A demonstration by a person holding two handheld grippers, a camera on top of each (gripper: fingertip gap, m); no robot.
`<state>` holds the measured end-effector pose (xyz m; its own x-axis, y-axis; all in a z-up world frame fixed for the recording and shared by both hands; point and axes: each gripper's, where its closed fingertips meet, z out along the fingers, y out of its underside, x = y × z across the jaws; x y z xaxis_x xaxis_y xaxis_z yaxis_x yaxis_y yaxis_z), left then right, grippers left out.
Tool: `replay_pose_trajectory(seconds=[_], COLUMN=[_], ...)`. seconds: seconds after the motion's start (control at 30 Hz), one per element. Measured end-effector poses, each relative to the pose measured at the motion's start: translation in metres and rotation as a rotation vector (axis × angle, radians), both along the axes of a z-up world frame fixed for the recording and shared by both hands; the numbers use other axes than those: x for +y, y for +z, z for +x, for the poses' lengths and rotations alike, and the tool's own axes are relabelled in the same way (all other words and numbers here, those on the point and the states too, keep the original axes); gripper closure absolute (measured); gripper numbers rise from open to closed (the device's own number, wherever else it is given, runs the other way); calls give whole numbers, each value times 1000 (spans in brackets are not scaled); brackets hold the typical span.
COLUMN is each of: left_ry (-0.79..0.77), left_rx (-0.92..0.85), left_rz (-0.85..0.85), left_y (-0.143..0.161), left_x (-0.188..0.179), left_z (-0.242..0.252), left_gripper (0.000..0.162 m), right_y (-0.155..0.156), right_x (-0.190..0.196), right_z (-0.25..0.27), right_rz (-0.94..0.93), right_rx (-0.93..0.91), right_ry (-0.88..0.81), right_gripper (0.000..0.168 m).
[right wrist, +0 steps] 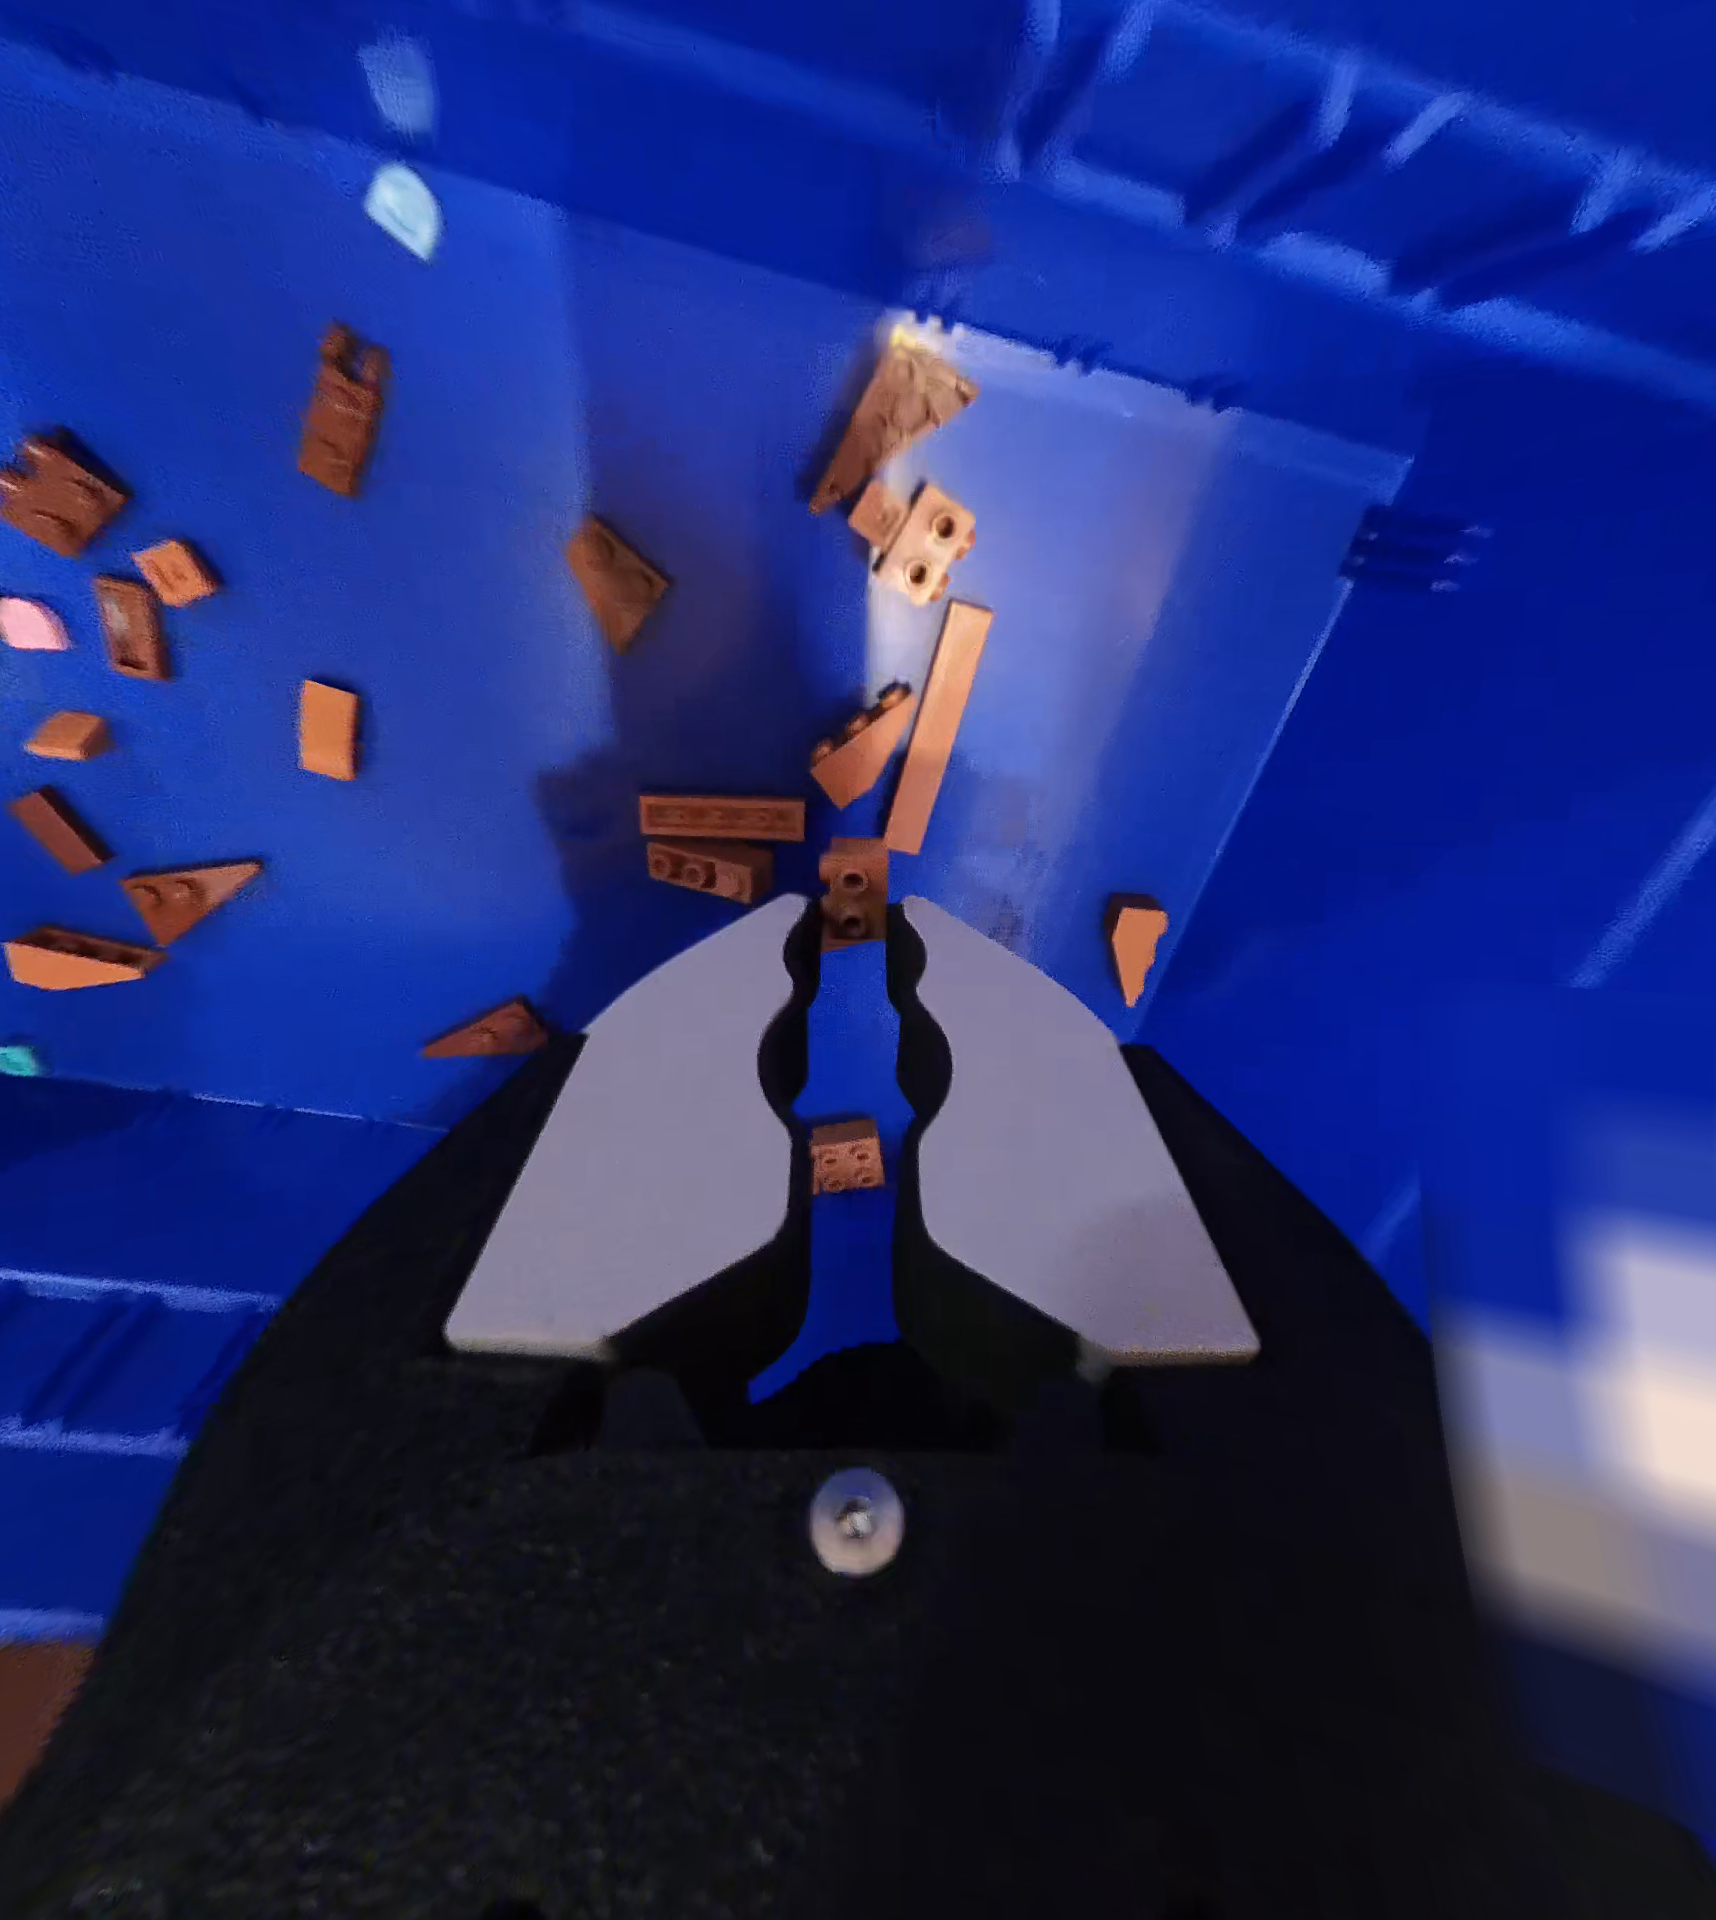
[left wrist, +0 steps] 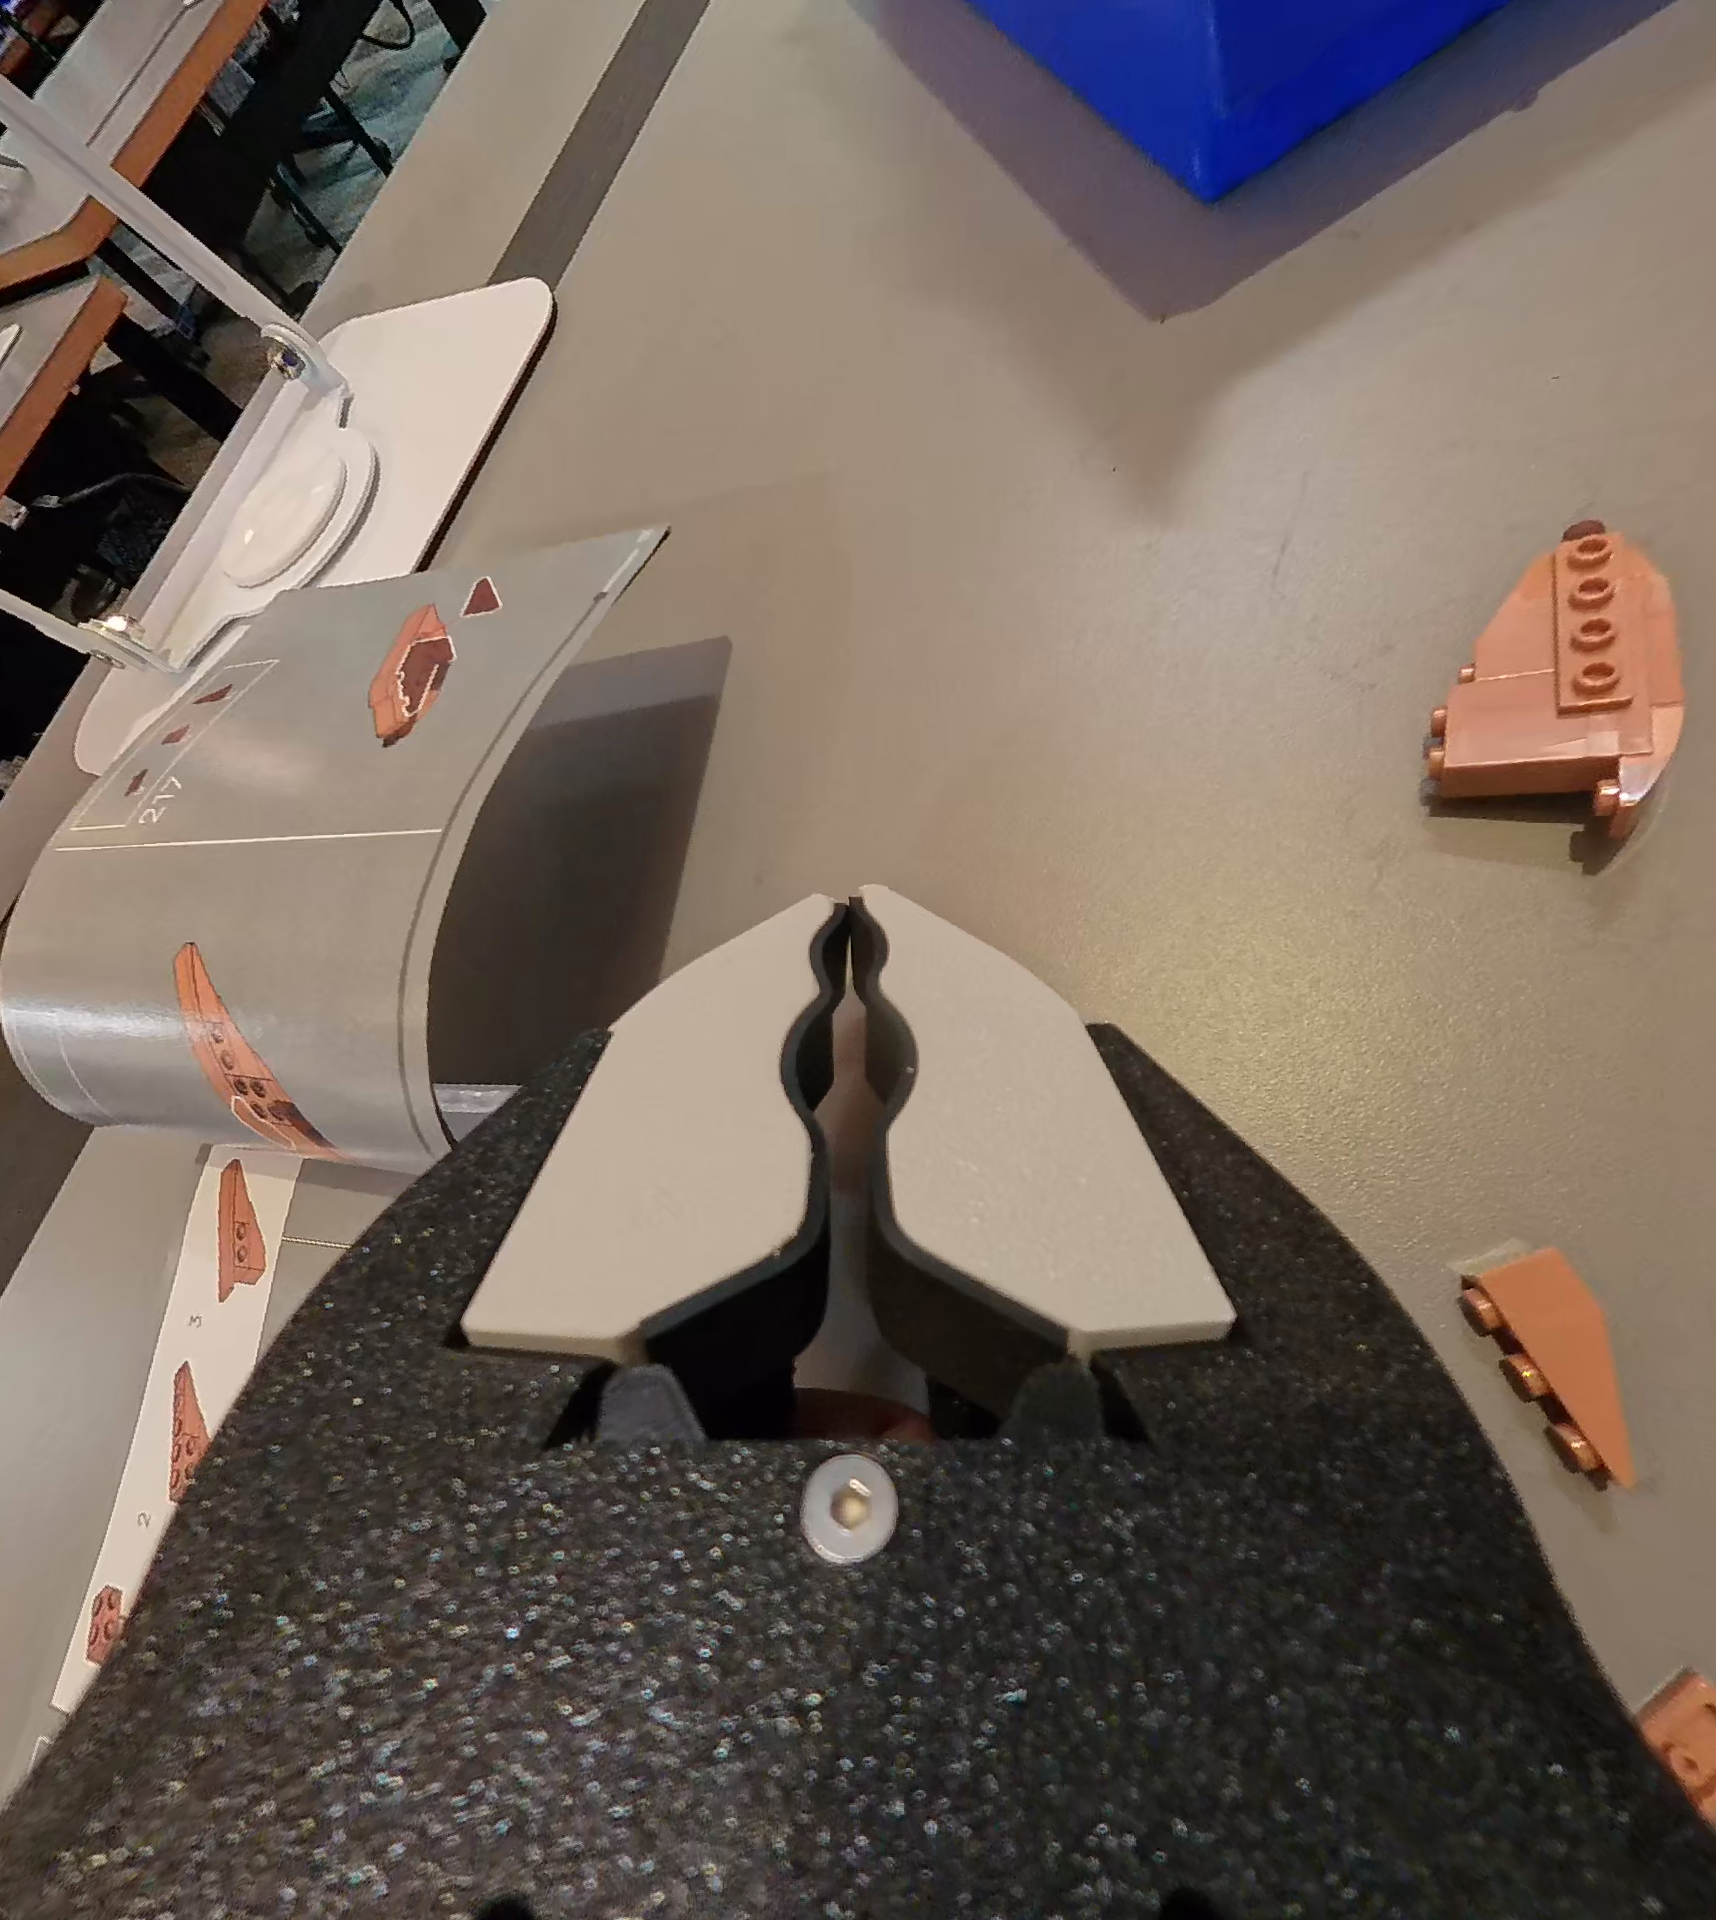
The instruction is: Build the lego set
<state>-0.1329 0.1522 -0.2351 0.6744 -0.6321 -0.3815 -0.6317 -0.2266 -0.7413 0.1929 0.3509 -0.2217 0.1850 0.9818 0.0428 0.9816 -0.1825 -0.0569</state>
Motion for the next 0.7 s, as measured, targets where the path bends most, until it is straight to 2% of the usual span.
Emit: replay_pose_trajectory(seconds=[0.1,0.17,0.27,0.33,0.43,0.5,0.6,0.7], left_ry=[-5,-14,-34,-47,-89,-116,-161,-174], left_rx=[-1,-2,-14,-32,-72,-105,-157,-132], left_rz=[-1,-2,-10,-25,-70,-97,-137,-162], left_y=[0,0,1,1,3,7,14,10], left_x=[-1,-2,-5,-8,-18,-25,-39,-50], left_z=[0,1,1,1,0,0,0,-7], left_gripper=[162,162,158,156,151,148,144,142], right_y=[33,58,84,88,72,53,24,2], right_x=[-16,-42,-103,-150,-214,-243,-272,-285], right_z=[-21,-48,-98,-132,-183,-215,-259,-288], right_rz=[74,124,160,166,127,93,-9,-71], right_rx=[79,153,277,343,424,458,516,547], right_ry=[1,15,70,136,245,304,327,319], right_gripper=[156,157,157,157,157,157,157,157])
